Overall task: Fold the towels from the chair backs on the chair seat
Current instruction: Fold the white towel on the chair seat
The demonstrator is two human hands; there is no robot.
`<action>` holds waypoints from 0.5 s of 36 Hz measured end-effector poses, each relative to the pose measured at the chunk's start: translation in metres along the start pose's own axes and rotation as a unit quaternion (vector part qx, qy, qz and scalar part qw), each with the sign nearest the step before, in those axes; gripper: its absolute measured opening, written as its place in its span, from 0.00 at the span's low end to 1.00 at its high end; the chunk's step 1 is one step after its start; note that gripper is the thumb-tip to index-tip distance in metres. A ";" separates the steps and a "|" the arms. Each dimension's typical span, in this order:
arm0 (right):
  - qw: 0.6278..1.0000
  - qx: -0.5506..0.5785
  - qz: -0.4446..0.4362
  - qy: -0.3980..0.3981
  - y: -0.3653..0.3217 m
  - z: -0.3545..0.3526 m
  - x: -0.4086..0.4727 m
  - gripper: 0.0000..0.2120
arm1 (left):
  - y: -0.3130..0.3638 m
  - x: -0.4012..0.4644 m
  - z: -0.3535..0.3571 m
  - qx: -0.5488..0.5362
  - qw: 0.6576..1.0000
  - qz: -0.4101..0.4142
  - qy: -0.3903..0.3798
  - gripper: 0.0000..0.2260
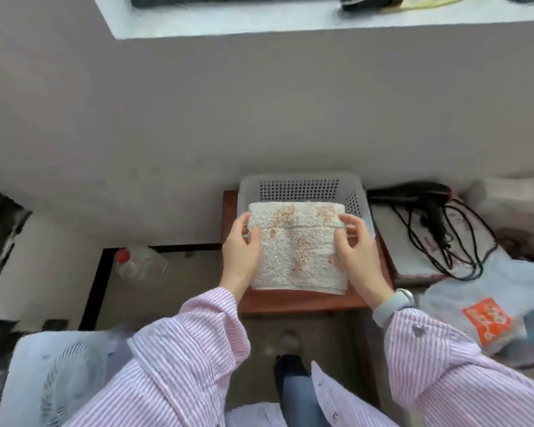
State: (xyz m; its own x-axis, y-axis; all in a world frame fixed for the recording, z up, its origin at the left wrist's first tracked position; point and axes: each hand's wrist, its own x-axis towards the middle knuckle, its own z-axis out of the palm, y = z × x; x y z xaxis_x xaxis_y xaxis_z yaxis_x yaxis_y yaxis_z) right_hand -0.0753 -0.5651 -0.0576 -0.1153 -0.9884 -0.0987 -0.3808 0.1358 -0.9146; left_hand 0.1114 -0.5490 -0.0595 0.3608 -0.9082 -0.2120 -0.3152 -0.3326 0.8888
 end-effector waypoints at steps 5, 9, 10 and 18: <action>0.999 -0.005 0.006 -0.032 0.024 0.024 0.083 0.15 | -0.001 0.077 0.036 0.003 0.999 -0.041 -0.002 0.19; 0.997 -0.014 0.026 -0.073 0.054 0.046 0.121 0.17 | -0.016 0.118 0.059 0.025 0.997 -0.078 0.004 0.19; 0.996 -0.010 0.035 -0.081 0.061 0.051 0.127 0.17 | -0.020 0.126 0.064 0.032 0.996 -0.082 0.000 0.20; 0.985 -0.033 0.091 -0.146 0.107 0.072 0.148 0.17 | -0.057 0.143 0.090 0.180 0.978 -0.098 -0.049 0.26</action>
State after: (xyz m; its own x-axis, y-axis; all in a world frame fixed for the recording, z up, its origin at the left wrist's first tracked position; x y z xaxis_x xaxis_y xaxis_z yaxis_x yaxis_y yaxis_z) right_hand -0.0666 -0.7016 -0.1985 0.0787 -0.9235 -0.3754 -0.4384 0.3062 -0.8451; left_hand 0.1018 -0.6825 -0.1766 0.3653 -0.8325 -0.4166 -0.5431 -0.5541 0.6309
